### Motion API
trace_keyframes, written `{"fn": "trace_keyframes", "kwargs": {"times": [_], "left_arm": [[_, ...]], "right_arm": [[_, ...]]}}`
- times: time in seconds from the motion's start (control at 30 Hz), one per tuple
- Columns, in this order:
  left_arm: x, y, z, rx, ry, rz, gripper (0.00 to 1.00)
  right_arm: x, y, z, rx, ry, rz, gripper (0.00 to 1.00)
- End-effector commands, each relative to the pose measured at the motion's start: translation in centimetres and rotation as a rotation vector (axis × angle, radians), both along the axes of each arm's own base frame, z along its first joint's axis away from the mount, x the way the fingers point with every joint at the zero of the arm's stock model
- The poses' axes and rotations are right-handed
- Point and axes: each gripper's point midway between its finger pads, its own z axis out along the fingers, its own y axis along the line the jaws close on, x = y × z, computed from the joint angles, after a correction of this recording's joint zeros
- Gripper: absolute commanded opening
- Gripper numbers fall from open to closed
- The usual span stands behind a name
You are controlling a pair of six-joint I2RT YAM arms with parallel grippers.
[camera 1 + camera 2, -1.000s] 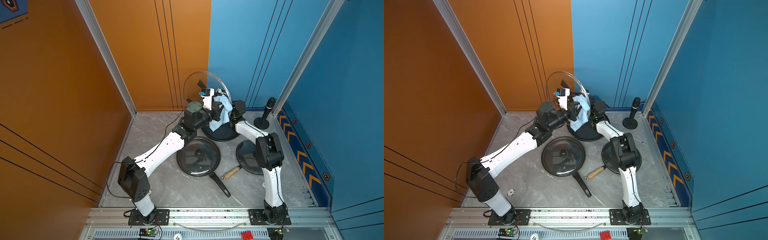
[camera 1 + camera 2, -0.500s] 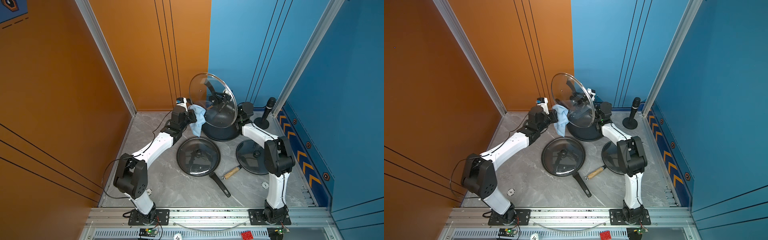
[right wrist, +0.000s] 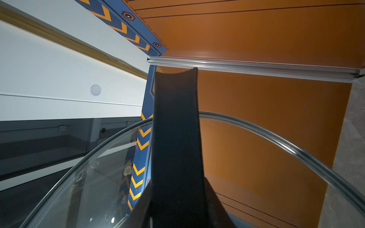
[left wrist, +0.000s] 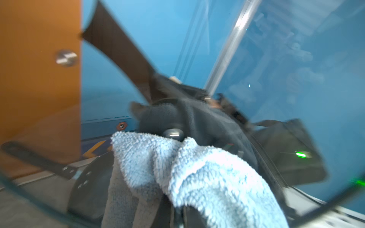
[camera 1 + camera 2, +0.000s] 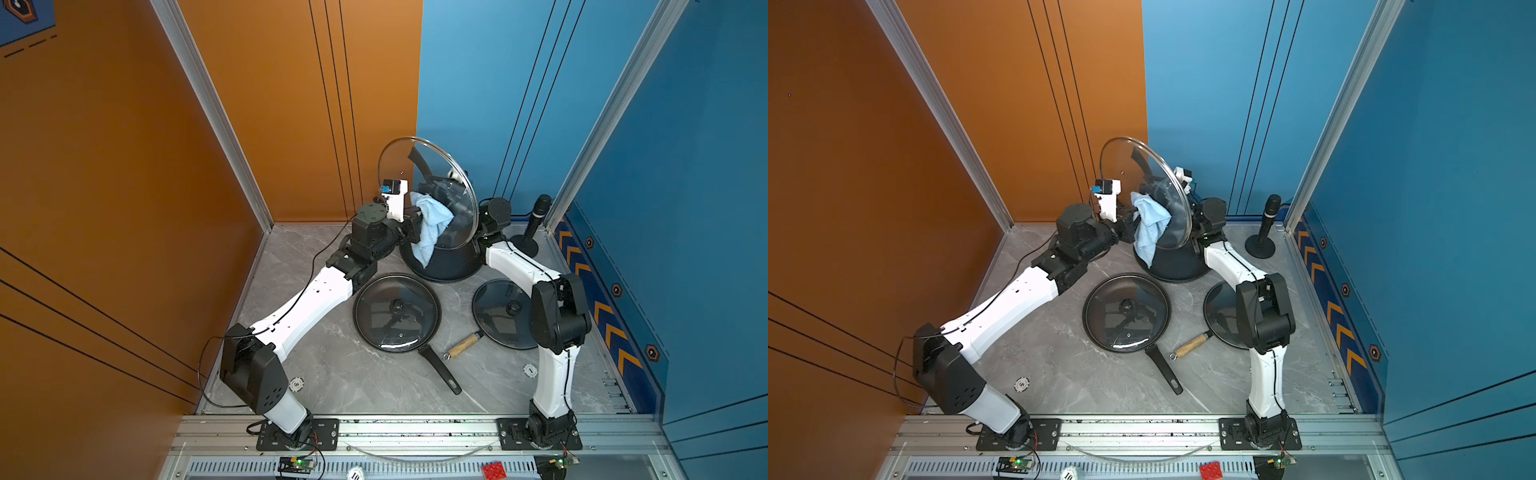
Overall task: Wipe the pot lid with a cloth
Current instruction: Wipe the pot lid.
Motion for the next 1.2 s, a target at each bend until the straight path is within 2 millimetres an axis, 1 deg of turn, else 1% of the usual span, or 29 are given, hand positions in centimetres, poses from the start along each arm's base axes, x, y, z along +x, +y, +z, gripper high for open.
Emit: {"fn": "trace_keyframes", "kwargs": {"times": [0.0,0.03,0.1,0.17,0.33,0.43,0.47,0.5,0.57,0.63,0.7,0.73,0.8,0.9,0.97,1.07,1.1,1.17], "left_arm": [[-3.5,-3.1,3.1,0.002,-0.102,-0.225,0.0],[-3.9,-4.0,2.6,0.026,-0.098,-0.268,0.0],[-4.1,-5.4,0.8,0.094,-0.062,-0.309,0.0],[-3.9,-6.1,-0.8,0.111,-0.024,-0.326,0.0],[-3.3,-6.4,-3.4,0.14,0.034,-0.322,0.0],[-2.4,-5.9,-5.2,0.172,0.076,-0.272,0.0],[-1.8,-5.6,-6.2,0.193,0.1,-0.24,0.0],[-0.8,-4.8,-7.5,0.224,0.134,-0.192,0.0],[1.3,-2.1,-9.9,0.237,0.227,-0.068,0.0],[2.6,0.6,-11.2,0.199,0.269,0.019,0.0],[3.5,3.5,-12.0,0.22,0.284,0.111,0.0],[3.7,4.6,-12.1,0.242,0.292,0.148,0.0],[4.3,6.7,-11.6,0.284,0.287,0.215,0.0],[5.0,9.3,-10.2,0.304,0.266,0.306,0.0],[5.1,10.6,-9.0,0.3,0.241,0.355,0.0],[4.4,11.5,-7.2,0.278,0.206,0.387,0.0],[4.0,11.5,-6.7,0.267,0.196,0.382,0.0],[3.2,10.9,-5.0,0.242,0.157,0.356,0.0]], "right_arm": [[-1.8,-0.2,4.7,0.063,-0.142,-0.005,0.05],[-1.8,0.0,4.6,0.065,-0.142,-0.003,0.04],[-1.8,0.4,4.5,0.063,-0.144,0.006,0.04],[-1.8,0.6,4.4,0.062,-0.14,0.007,0.04],[-2.0,0.9,4.2,0.061,-0.137,0.013,0.04],[-2.2,1.0,4.3,0.062,-0.142,0.011,0.04],[-2.3,1.0,4.4,0.061,-0.144,0.012,0.04],[-2.5,1.0,4.5,0.062,-0.145,0.012,0.04],[-2.9,0.9,4.7,0.061,-0.154,0.006,0.04],[-3.2,0.7,4.7,0.055,-0.157,-0.002,0.04],[-3.6,0.4,4.6,0.037,-0.158,-0.009,0.04],[-3.7,0.3,4.6,0.027,-0.156,-0.011,0.04],[-4.4,0.2,4.8,0.002,-0.168,-0.01,0.04],[-5.0,-0.4,5.2,-0.021,-0.192,-0.034,0.05],[-5.2,-0.8,5.5,-0.031,-0.207,-0.052,0.04],[-5.3,-1.0,5.6,-0.041,-0.213,-0.053,0.05],[-5.1,-0.9,5.3,-0.044,-0.206,-0.052,0.05],[-4.8,-0.9,5.2,-0.042,-0.197,-0.048,0.05]]}}
